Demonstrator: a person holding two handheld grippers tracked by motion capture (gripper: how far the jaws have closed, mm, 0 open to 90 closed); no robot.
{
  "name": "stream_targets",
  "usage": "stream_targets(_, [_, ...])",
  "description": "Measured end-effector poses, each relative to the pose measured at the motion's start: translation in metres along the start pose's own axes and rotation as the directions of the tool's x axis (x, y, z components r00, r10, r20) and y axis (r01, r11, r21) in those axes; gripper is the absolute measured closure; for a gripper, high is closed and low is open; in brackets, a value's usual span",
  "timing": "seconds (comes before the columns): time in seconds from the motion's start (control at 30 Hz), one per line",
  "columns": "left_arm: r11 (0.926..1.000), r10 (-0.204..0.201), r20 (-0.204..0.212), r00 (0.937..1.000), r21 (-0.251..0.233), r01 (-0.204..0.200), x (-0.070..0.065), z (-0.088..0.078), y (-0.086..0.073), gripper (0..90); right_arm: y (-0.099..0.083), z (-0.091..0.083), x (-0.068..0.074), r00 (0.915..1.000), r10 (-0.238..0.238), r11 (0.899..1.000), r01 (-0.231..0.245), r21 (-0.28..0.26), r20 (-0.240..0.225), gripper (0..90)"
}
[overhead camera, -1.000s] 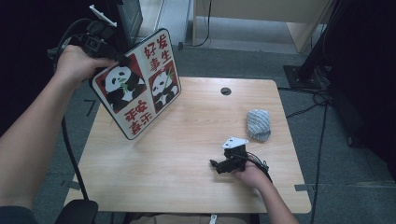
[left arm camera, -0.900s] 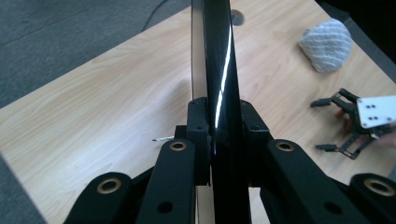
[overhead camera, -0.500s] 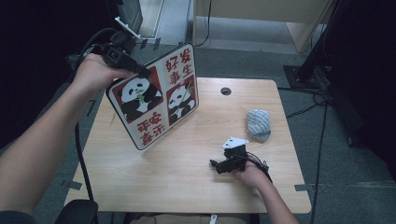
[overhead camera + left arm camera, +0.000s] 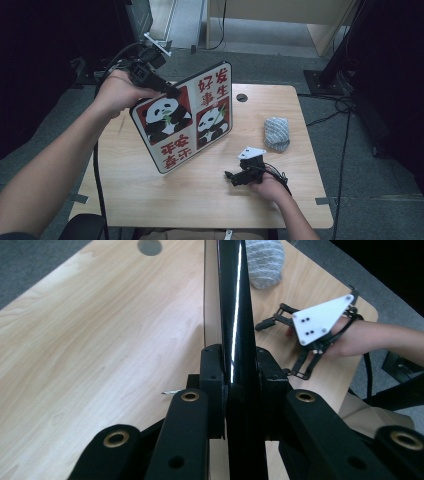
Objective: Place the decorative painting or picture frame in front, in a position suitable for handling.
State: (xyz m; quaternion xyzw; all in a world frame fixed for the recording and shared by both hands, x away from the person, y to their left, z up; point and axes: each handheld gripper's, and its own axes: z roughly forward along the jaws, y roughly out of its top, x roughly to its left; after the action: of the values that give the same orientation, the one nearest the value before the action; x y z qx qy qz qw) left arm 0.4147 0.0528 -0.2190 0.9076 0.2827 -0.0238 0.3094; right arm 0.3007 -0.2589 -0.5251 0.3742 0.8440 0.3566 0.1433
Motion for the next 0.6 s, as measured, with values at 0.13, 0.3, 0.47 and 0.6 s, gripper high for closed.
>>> stream_targets(0.13, [0.9999,0.015,0.016,0.9997,-0.004,-0.015,-0.007,0.007,-0.001,78.8,0.0,0.0,0.0,1.0,0.0,1.0,0.0,-0.001,0.001,0.0])
stream_targets(0.3, [0.9999,0.007,0.042,0.9991,-0.007,-0.007,-0.009,0.015,-0.002,78.8,0.0,0.0,0.0,1.0,-0.001,1.0,0.001,-0.001,0.001,0.0])
stream_targets(0.47, [1.0,0.0,0.044,0.999,0.003,-0.001,-0.01,0.023,-0.003,78.7,0.0,0.0,0.0,1.0,0.0,1.0,0.0,0.0,0.001,0.0])
stream_targets(0.6, [0.9999,-0.014,0.05,0.9986,0.002,0.014,-0.008,0.024,-0.003,78.7,0.0,0.0,0.0,1.0,-0.003,1.0,0.003,0.0,0.001,0.0])
